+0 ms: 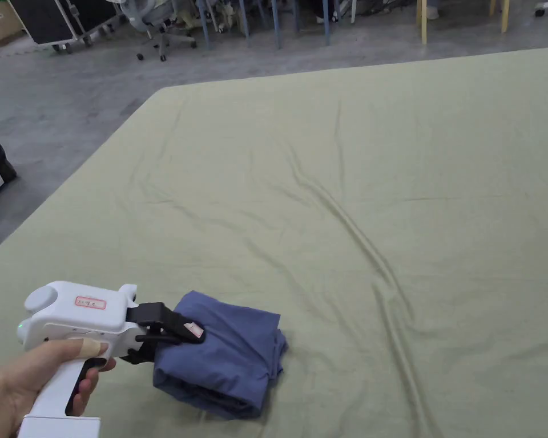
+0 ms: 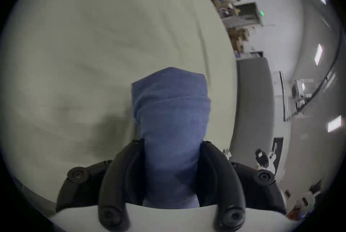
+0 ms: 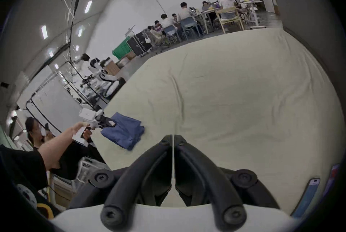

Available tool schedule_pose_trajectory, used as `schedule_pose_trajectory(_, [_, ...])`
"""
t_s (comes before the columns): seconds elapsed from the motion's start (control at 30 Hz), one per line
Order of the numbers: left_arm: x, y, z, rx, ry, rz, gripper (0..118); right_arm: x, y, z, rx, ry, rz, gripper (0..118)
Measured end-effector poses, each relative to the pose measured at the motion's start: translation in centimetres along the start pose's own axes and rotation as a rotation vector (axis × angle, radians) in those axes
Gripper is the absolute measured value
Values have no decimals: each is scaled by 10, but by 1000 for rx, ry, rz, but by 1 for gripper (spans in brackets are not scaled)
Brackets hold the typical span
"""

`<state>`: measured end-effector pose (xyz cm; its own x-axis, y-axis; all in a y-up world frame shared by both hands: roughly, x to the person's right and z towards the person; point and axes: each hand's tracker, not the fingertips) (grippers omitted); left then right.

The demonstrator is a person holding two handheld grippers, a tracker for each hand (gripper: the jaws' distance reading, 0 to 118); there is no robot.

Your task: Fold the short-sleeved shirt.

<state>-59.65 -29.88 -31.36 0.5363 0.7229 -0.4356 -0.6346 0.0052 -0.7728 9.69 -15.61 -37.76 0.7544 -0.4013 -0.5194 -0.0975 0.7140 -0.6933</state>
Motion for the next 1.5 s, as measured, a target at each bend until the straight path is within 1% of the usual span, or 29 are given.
schedule_pose_trajectory(0.03, [-11, 3, 3, -2, 11, 7, 45, -9, 0, -2, -7, 32, 16, 4])
schedule_pose_trajectory(0.07, [-14, 5, 6, -1, 44, -21, 45, -19, 1, -3, -16, 60, 33, 4])
schedule_pose_trajectory(0.13, [-25, 9, 11, -26, 109, -32, 45, -42, 3, -6, -14, 125, 76, 4])
schedule_pose_trajectory(0.2, [-32, 14, 18, -18, 156, -16, 45, -66, 4, -9, -15, 167, 123, 4])
schedule_pose_trajectory(0.23, [-31, 15, 20, -15, 183, -33, 45, -81, 4, -11, -10, 187, 153, 4])
schedule_pose_trajectory(0.37, [-33, 18, 23, -9, 198, -58, 45, -131, -3, -24, -42, 297, 234, 4])
schedule_pose_trajectory(0.43, [-36, 18, 24, -3, 209, -64, 45, -159, -10, -32, -58, 305, 312, 4])
schedule_pose_trajectory(0.47, [-37, 17, 24, 6, 230, -70, 51, -174, -14, -35, -60, 311, 347, 4])
schedule_pose_trajectory(0.5, [-37, 15, 25, 25, 273, -79, 65, -186, -17, -38, -66, 325, 372, 4])
schedule_pose_trajectory(0.53, [-38, 15, 27, 53, 372, -97, 85, -192, -24, -42, -72, 341, 392, 4])
schedule_pose_trajectory(0.57, [-42, 15, 29, 61, 476, -119, 113, -199, -27, -43, -71, 353, 414, 4])
schedule_pose_trajectory(0.6, [-46, 14, 31, 59, 568, -138, 118, -207, -30, -44, -72, 358, 434, 4])
schedule_pose_trajectory(0.63, [-49, 11, 37, 86, 594, -144, 118, -214, -32, -45, -74, 362, 453, 4])
schedule_pose_trajectory(0.7, [-53, 8, 47, 122, 548, -128, 118, -220, -35, -44, -76, 372, 479, 4])
schedule_pose_trajectory(0.77, [-51, 4, 54, 155, 527, -103, 118, -221, -35, -42, -75, 382, 482, 4])
schedule_pose_trajectory(0.9, [-33, -2, 70, 241, 591, -169, 118, -216, -33, -39, -68, 379, 468, 4])
schedule_pose_trajectory(0.97, [-19, -10, 81, 307, 602, -181, 118, -212, -31, -36, -62, 367, 460, 4])
schedule_pose_trajectory(1.03, [9, -20, 92, 357, 614, -200, 118, -201, -28, -29, -44, 351, 448, 4])
schedule_pose_trajectory(1.07, [25, -27, 96, 381, 617, -241, 118, -197, -25, -27, -32, 336, 440, 4])
schedule_pose_trajectory(1.1, [50, -38, 101, 432, 638, -340, 113, -188, -21, -21, -5, 305, 430, 4])
schedule_pose_trajectory(1.13, [80, -51, 103, 491, 676, -446, 94, -175, -14, -15, 23, 267, 422, 4])
schedule_pose_trajectory(1.17, [104, -62, 103, 543, 714, -520, 40, -165, -9, -9, 43, 234, 415, 4])
schedule_pose_trajectory(1.2, [129, -73, 102, 591, 756, -602, 5, -154, -2, -1, 71, 189, 406, 4])
schedule_pose_trajectory(1.27, [188, -101, 105, 780, 754, -745, 3, -123, 17, 19, 139, 74, 383, 4])
schedule_pose_trajectory(1.37, [270, -145, 110, 1041, 578, -867, 3, -79, 47, 56, 254, -99, 335, 4])
schedule_pose_trajectory(1.4, [292, -155, 109, 1082, 535, -888, 3, -66, 56, 70, 293, -147, 308, 4])
schedule_pose_trajectory(1.43, [316, -164, 105, 1128, 514, -880, 3, -53, 65, 85, 335, -197, 283, 4])
schedule_pose_trajectory(1.5, [358, -178, 92, 1209, 476, -868, 3, -34, 79, 113, 411, -306, 258, 4])
